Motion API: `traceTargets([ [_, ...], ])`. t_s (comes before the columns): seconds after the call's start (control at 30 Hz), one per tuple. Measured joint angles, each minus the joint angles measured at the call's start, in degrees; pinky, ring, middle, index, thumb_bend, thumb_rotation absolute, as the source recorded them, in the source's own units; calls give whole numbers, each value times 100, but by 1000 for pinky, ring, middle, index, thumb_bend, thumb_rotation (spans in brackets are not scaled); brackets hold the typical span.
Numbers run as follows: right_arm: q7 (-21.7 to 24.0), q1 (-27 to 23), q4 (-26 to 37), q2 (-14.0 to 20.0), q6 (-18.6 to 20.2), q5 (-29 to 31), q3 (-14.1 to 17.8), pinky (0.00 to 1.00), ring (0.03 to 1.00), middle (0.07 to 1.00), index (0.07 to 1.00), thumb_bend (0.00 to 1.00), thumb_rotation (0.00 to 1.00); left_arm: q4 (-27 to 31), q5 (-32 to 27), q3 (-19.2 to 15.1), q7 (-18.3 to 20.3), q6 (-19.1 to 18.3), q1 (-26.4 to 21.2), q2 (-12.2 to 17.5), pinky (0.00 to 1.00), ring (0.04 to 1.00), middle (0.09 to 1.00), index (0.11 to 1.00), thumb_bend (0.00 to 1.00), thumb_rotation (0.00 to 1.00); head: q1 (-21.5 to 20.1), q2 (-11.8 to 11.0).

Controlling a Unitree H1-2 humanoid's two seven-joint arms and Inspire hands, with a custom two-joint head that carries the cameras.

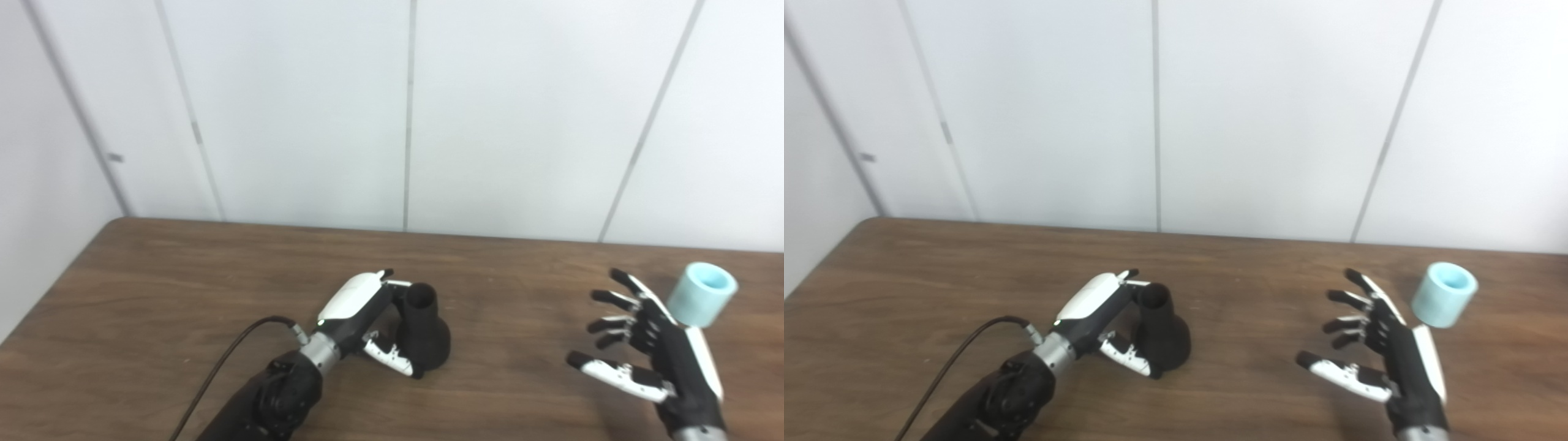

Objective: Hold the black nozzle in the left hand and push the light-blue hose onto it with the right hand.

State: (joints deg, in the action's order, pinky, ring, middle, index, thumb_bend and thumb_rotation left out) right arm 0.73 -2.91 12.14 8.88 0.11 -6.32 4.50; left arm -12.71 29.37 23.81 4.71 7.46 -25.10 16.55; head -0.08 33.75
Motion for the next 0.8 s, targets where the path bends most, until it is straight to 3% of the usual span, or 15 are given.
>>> traceTargets([
  [0.8, -87, -39, 136, -175, 55, -10, -59, 421, 537, 750, 870, 601, 45, -371, -37, 263, 188, 452, -178, -456, 1000, 582, 462, 500, 525, 0, -378, -9],
])
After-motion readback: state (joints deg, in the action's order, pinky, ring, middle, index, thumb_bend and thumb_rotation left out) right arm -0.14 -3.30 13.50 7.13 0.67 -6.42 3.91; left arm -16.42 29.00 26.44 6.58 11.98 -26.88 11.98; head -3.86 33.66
